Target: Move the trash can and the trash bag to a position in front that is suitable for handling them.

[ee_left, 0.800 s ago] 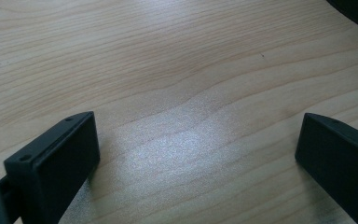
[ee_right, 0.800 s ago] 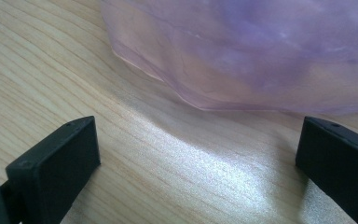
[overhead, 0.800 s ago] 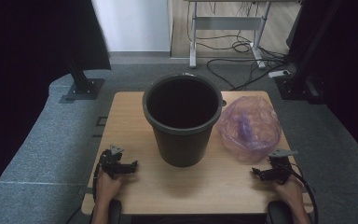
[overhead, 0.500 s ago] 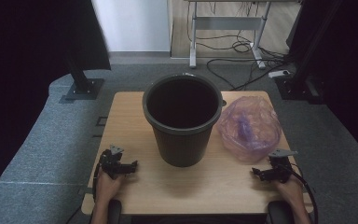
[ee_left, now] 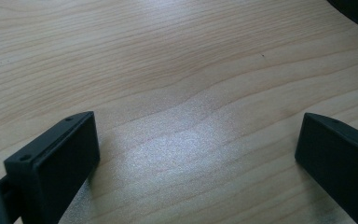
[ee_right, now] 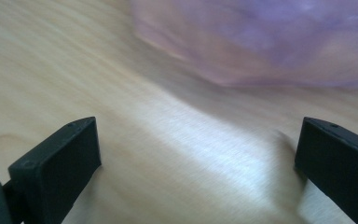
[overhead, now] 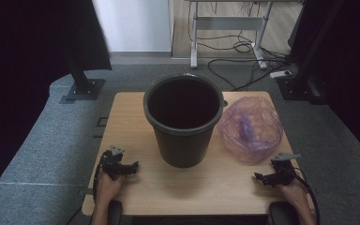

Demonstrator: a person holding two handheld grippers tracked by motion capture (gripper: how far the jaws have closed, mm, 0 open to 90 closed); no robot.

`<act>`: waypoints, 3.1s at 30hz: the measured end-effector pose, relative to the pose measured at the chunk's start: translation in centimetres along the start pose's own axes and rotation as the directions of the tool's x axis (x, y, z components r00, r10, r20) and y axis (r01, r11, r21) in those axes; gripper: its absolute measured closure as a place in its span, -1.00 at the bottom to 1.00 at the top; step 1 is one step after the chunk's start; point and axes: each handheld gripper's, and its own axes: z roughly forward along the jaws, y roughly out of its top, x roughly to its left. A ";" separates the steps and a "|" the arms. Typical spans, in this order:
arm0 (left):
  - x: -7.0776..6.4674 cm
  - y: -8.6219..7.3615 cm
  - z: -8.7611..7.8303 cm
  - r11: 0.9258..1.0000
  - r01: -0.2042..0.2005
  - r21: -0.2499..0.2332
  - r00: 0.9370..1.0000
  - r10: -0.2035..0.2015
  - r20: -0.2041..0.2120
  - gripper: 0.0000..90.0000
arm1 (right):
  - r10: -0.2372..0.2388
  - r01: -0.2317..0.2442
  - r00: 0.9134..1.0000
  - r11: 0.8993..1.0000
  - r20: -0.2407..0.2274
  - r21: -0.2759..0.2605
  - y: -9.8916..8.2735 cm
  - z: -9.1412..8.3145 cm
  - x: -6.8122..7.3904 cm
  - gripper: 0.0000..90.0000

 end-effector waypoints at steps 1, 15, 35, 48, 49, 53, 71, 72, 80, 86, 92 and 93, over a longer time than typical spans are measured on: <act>0.0 0.0 0.0 1.000 0.000 0.000 1.000 0.000 0.000 -1.00 | 0.002 -0.002 1.000 1.000 -0.014 -0.003 -0.1 -0.2 0.1 -1.00; 0.0 0.0 0.0 1.000 0.001 0.000 1.000 -0.001 0.000 -1.00 | -0.003 0.002 1.000 0.991 -0.003 -0.134 2.5 -5.6 1.7 -1.00; 0.0 0.0 0.0 1.000 -0.002 0.000 1.000 0.002 -0.001 -1.00 | 0.105 -0.114 0.982 0.992 0.159 0.052 12.7 1.8 -2.0 -0.98; 0.0 0.0 0.0 1.000 0.001 0.000 1.000 -0.001 0.000 -1.00 | 0.177 -0.201 0.969 0.971 0.174 0.130 7.5 4.0 -3.1 -0.98; 0.0 0.0 0.0 1.000 0.001 0.001 1.000 -0.001 0.000 -1.00 | 0.176 -0.198 0.970 0.972 0.170 0.123 7.1 3.7 -2.9 -0.97; 0.0 0.0 0.0 1.000 0.002 0.000 1.000 -0.002 -0.001 -1.00 | 0.170 -0.191 0.971 0.975 0.166 0.118 5.5 2.7 -2.5 -0.94; -0.1 0.0 0.0 1.000 0.003 -0.001 1.000 -0.003 -0.004 -1.00 | 0.169 -0.183 0.975 0.979 0.147 0.087 -1.0 -3.0 0.1 -0.88; -0.1 0.0 0.0 1.000 0.003 -0.001 1.000 -0.003 -0.004 -1.00 | 0.170 -0.183 0.974 0.979 0.147 0.084 -1.6 -3.7 0.3 -0.87; -0.3 -0.1 -0.1 1.000 0.009 0.001 1.000 -0.009 -0.008 -1.00 | 0.167 -0.179 0.972 0.982 0.163 0.061 -4.0 -5.9 1.5 -0.85; -0.3 -0.1 -0.1 1.000 0.009 0.001 1.000 -0.009 -0.008 -1.00 | 0.160 -0.169 0.973 0.985 0.167 0.040 -3.8 -6.5 1.8 -0.89; -0.3 -0.1 -0.1 1.000 0.002 0.002 1.000 -0.002 -0.003 -1.00 | 0.152 -0.149 0.972 0.988 0.178 -0.031 -2.0 -7.9 2.3 -1.00; -0.2 -0.1 -0.2 1.000 -0.002 0.007 1.000 0.002 0.001 -1.00 | 0.148 -0.143 0.973 0.989 0.175 -0.041 -1.6 -8.1 2.4 -1.00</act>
